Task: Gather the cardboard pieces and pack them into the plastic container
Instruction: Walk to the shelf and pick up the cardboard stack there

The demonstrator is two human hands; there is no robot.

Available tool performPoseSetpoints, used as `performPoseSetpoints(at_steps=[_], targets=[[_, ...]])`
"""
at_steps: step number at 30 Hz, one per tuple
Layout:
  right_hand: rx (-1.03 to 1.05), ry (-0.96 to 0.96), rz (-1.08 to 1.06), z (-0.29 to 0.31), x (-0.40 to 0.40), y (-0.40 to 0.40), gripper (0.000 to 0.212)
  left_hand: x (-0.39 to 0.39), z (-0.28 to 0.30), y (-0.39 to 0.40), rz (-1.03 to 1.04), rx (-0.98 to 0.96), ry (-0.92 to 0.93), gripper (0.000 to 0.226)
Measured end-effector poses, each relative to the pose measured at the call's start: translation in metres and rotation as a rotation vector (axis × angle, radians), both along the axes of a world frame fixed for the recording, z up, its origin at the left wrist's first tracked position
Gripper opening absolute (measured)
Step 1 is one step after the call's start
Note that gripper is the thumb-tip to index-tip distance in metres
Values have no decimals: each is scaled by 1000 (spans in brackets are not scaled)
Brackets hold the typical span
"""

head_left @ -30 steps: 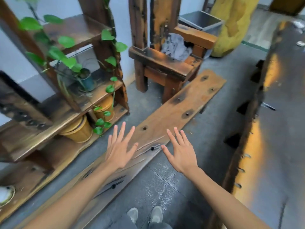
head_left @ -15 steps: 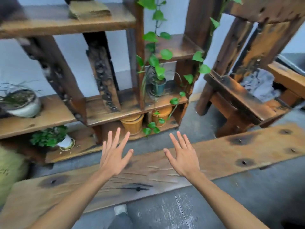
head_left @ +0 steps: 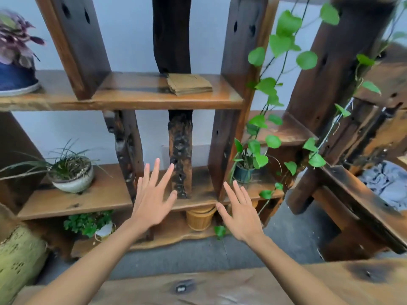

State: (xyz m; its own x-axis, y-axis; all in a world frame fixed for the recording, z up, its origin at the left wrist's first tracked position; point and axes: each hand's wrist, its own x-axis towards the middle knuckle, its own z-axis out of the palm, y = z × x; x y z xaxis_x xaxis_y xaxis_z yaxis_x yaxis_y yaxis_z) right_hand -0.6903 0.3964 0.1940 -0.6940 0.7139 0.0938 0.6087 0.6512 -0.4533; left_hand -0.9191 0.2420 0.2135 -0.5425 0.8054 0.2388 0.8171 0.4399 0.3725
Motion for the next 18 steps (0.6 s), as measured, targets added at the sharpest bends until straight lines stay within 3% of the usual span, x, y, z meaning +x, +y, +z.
performPoseSetpoints(at_steps=[12,15,18], targets=[[133,153,33,121,-122,66,67,-101,142,83,-91,324,90,82],[175,220,26,154,-142,89,63,-115,169,105,-80,374,-34,84],[163,308,2,188,-164,117,59,-134,193,133,30,405,-311,81]])
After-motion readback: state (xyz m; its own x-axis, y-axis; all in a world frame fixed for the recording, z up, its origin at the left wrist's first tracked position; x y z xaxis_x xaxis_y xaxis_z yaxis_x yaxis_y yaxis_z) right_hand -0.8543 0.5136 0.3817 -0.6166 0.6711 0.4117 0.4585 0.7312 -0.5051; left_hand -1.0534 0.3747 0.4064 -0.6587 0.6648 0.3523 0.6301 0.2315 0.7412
